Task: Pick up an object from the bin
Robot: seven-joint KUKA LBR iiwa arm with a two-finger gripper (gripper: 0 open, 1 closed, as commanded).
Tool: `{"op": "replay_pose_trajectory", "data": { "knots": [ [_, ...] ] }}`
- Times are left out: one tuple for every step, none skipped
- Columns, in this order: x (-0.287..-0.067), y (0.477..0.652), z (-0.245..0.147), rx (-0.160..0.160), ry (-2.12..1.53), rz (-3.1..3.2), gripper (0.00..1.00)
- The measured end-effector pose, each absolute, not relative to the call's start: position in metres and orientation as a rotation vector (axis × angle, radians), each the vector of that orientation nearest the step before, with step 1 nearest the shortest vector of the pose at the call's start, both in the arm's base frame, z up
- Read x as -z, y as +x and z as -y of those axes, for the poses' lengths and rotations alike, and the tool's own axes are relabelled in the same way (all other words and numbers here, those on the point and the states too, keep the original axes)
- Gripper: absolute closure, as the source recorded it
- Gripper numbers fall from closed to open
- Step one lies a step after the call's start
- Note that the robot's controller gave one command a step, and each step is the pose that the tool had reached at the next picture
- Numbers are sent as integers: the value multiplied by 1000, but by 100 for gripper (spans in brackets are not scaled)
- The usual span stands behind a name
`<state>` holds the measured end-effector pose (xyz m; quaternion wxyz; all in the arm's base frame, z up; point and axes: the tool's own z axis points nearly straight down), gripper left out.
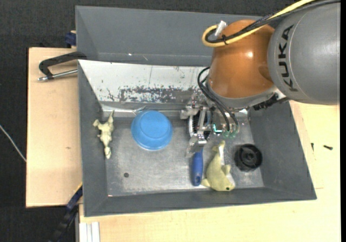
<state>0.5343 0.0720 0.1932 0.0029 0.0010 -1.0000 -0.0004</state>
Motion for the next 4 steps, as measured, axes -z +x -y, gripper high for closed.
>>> {"op": "replay_pose_trajectory", "data": {
  "knots": [
    [-74,508,-85,4,58,3144,0],
    [-74,522,-3,5,75,3154,0],
    [-73,505,9,3,211,3149,0],
    [-78,530,79,0,162,3140,0]
  ]
}}
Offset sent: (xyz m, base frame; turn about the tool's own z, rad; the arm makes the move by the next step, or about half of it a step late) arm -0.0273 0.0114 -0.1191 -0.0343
